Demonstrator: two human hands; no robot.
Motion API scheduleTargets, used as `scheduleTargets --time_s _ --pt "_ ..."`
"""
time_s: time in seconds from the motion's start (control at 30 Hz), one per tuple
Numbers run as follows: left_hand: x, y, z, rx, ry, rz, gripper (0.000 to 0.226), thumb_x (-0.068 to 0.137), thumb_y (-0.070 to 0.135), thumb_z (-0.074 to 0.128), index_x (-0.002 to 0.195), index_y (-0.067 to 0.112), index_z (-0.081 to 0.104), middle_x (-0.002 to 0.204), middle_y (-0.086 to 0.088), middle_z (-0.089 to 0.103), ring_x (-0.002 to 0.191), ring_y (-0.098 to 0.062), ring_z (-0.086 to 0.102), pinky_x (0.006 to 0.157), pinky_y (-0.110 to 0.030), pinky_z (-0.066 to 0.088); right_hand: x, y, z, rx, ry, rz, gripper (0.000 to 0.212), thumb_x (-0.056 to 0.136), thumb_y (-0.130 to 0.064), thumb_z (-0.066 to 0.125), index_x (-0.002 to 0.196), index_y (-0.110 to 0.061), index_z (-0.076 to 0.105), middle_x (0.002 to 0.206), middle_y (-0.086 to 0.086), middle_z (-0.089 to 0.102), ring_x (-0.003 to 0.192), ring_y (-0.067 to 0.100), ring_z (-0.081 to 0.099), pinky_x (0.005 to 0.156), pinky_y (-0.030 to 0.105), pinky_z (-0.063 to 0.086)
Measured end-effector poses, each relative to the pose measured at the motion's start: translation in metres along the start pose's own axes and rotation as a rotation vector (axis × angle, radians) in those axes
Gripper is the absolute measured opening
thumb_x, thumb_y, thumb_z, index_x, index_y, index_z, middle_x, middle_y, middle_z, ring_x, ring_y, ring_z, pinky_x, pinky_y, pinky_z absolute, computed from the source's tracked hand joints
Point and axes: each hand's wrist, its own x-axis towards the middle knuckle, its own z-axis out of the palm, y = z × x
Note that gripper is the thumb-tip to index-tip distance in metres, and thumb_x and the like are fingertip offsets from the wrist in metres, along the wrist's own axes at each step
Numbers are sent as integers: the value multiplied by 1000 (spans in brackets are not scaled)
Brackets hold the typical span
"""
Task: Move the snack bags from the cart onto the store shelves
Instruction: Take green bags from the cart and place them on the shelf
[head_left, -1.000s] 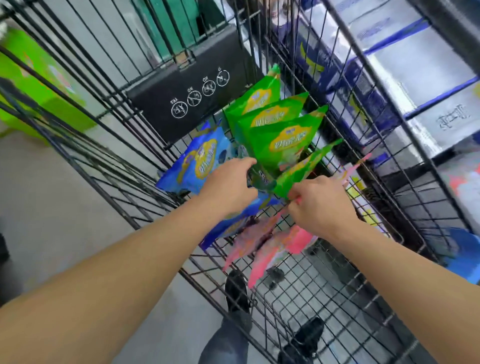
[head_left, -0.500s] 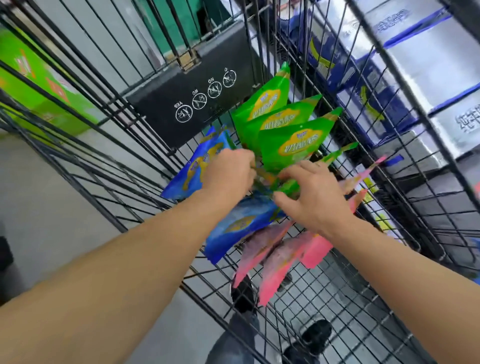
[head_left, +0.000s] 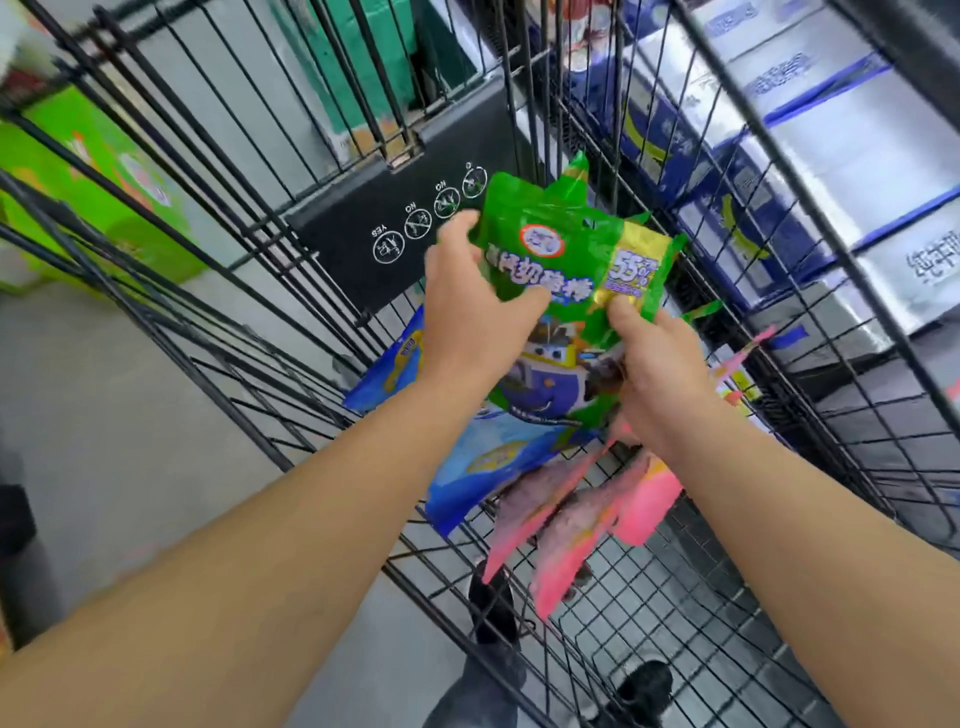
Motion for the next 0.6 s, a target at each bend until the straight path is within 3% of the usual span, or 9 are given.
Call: scheduleTargets --time_s 0.1,0.13,0.2,0.33,0.43,0.5,0.6 --pt "6 -4 -9 -8 -94 -247 79 59 59 76 127 24 55 122 1 56 112 -21 58 102 -39 45 3 -15 -13 118 22 70 13 100 -10 51 97 -10 64 78 5 76 68 21 73 58 37 59" --pt "6 -2 -12 -101 -179 -334 76 54 66 73 115 23 64 117 -3 65 110 -25 62 102 -45 48 3 -20 -19 145 16 93 13 99 -11 52 101 -9 65 83 7 76 71 23 74 60 40 60" --pt "3 -6 -11 -275 -360 -428 64 57 60 75 100 11 72 104 -12 73 95 -32 69 95 -50 51 0 -30 -32 183 -23 134 20 99 -14 52 113 -6 64 104 14 74 92 31 73 75 51 60" --pt "-24 11 9 -312 -435 -310 17 93 26 63 86 11 67 72 0 68 62 -14 61 64 -31 52 -9 -42 -69 265 -15 123 26 99 -18 51 121 -7 61 118 18 69 107 34 68 86 57 56" --pt "-48 33 32 -343 -374 -282 26 99 17 55 74 15 61 53 11 62 47 -1 56 49 -20 46 -19 -49 -100 312 10 63 46 89 -26 63 129 -4 58 122 19 67 111 37 65 96 59 50" --pt "-64 49 51 -359 -352 -280 31 100 16 52 70 15 61 49 13 61 45 2 54 52 -20 45 -31 -51 -125 327 32 18 54 83 -35 65 129 -6 60 123 18 67 113 36 65 98 58 49" --pt "-96 79 87 -305 -385 -235 31 101 28 50 74 17 62 68 11 62 60 -1 59 67 -26 51 -56 -48 -177 294 139 -41 52 76 -38 67 116 -6 67 116 14 70 106 34 68 92 59 52"
